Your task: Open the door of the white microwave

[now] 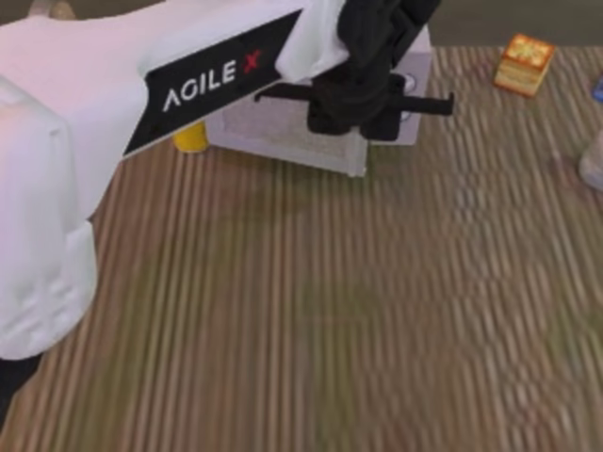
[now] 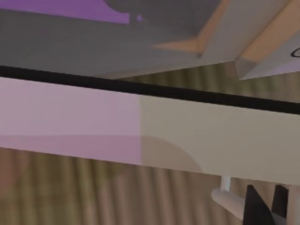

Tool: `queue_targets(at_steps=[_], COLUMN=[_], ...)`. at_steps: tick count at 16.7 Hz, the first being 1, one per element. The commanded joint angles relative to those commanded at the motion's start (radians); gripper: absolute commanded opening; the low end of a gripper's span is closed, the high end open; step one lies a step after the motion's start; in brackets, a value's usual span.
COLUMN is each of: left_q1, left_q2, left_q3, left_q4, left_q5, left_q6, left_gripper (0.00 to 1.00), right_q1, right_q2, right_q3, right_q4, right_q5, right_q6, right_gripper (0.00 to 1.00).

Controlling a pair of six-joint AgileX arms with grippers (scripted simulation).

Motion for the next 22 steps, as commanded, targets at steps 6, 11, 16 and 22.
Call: queue_targets(at_steps=[6, 11, 16, 22], left_q1=[-0.007, 0.007, 0.009, 0.009], left_q2=[0.002, -0.074, -0.094, -0.094], left_q3=[-0.005, -0.124, -0.154, -0.154], left_q4=[0.003, 0.064, 0.082, 0.082], left_q5=[0.005, 0.034, 0.045, 0.045], left_q6=[-0.001, 0.073, 0.092, 0.092], left_gripper=[0.0, 0.0, 0.0, 0.0], right_q1=[0.0, 0.0, 0.0, 0.0], right_q2=[0.0, 0.0, 0.0, 0.0], right_q3=[0.0, 0.0, 0.0, 0.0], right_q4=[0.0, 0.0, 0.0, 0.0], right_q5=[0.0, 0.0, 0.0, 0.0], right_q6=[0.0, 0.0, 0.0, 0.0], right_gripper=[1.0, 1.0, 1.0, 1.0])
